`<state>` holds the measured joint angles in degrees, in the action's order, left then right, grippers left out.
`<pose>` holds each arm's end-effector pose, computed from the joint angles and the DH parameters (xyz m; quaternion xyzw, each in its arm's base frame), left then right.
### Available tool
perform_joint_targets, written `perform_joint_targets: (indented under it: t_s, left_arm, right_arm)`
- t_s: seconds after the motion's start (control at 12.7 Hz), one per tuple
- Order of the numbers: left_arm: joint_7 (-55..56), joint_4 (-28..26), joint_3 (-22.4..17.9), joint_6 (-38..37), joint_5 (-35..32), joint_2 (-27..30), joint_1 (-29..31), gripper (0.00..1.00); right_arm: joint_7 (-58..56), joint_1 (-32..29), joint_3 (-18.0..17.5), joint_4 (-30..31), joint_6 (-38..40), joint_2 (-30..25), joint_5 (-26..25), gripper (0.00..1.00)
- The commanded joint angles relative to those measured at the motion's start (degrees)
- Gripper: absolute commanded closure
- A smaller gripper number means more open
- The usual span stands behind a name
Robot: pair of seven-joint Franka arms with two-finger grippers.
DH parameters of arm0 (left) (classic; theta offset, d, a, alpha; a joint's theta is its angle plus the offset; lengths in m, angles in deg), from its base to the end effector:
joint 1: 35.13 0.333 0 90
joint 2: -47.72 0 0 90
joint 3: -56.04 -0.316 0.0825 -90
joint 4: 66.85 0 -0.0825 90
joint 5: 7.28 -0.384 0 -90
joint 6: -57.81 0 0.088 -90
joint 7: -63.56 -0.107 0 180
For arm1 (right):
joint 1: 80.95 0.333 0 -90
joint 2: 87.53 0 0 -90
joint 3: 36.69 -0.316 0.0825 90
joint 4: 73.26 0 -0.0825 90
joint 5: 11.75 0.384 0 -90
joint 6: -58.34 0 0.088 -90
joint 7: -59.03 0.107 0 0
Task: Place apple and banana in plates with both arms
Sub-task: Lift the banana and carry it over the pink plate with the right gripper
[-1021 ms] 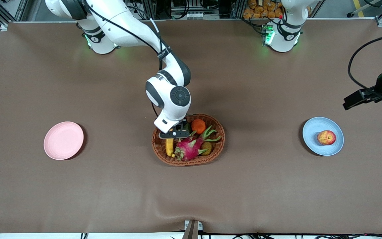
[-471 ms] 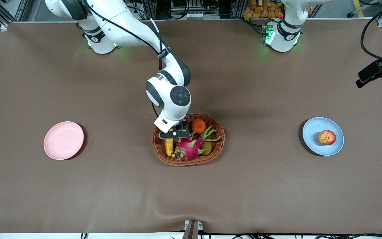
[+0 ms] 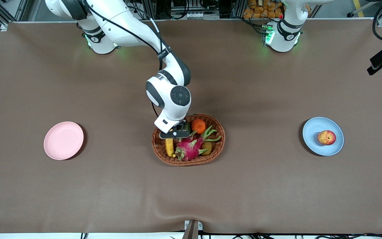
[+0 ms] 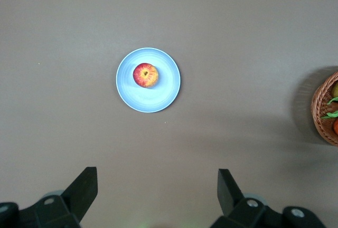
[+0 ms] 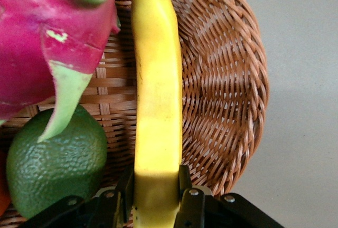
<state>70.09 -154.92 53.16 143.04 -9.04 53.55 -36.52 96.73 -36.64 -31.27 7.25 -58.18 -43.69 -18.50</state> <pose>0.5125 0.0185 0.6870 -0.9970 -0.0715 -0.0266 0.0116 0.5528 0.4536 0.2398 0.9929 0.0509 -0.0003 0.1076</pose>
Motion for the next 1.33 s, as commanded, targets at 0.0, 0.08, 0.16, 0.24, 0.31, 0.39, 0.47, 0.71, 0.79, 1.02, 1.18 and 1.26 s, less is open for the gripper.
perform_joint_targets:
  t_s: [0.0,0.08,0.16,0.24,0.31,0.39,0.47,0.71,0.79,1.02,1.18,1.26]
  left_arm:
    - [-0.73,-2.02,-0.72,0.37,0.35,1.56,-0.55,0.00]
    - [-0.82,-1.93,-0.72,0.55,0.35,1.12,-0.28,0.00]
    - [-0.82,-2.02,-0.55,0.98,0.35,0.85,-0.02,0.00]
    - [-0.73,-2.02,-0.46,1.07,0.43,0.68,-0.02,0.00]
    - [-0.82,-2.02,-0.37,1.16,0.61,0.50,-0.11,0.00]
    - [-0.82,-1.84,-0.29,1.16,0.78,0.59,-0.11,0.00]
    - [-0.82,-1.84,-0.28,1.16,0.87,0.59,-0.11,0.00]
    - [-0.82,-2.10,-0.28,0.64,0.87,0.59,0.07,0.00]
    - [-0.82,-2.02,-0.37,0.11,0.87,0.59,0.07,0.00]
    - [-0.91,-1.93,-0.28,-0.24,0.96,0.59,0.07,0.00]
    - [-0.91,-2.11,-0.28,-0.68,0.96,0.59,-0.02,0.00]
    - [-0.91,-2.02,-0.20,-0.68,0.96,0.59,-0.19,0.00]
  right_arm:
    - [-0.36,-0.36,-0.23,-0.10,2.77,-3.92,-0.90,1.00]
    - [-0.36,-0.63,-0.23,-0.19,4.62,-5.59,-0.81,1.00]
    - [-0.36,-0.89,-0.23,-0.19,6.12,-7.61,-0.38,1.00]
    - [-0.44,-1.50,-0.23,-0.19,8.05,-9.55,1.46,1.00]
    - [-0.70,-2.55,-0.23,-0.19,9.54,-11.74,3.65,1.00]
    - [-2.27,-4.13,-0.14,-0.19,11.39,-13.68,5.06,1.00]
    - [-5.25,-6.23,-0.14,-0.19,13.93,-15.35,5.51,1.00]
    - [-14.65,-13.87,0.12,1.82,18.95,-19.13,5.34,1.00]
    - [-19.38,-17.12,0.03,2.97,19.40,-20.28,5.43,1.00]
    - [-28.74,-23.90,0.21,7.44,20.28,-23.53,5.43,1.00]
    - [-28.92,-27.68,0.21,9.82,20.63,-25.12,5.34,1.00]
    - [-29.01,-29.88,0.21,10.70,20.63,-25.47,5.34,1.00]
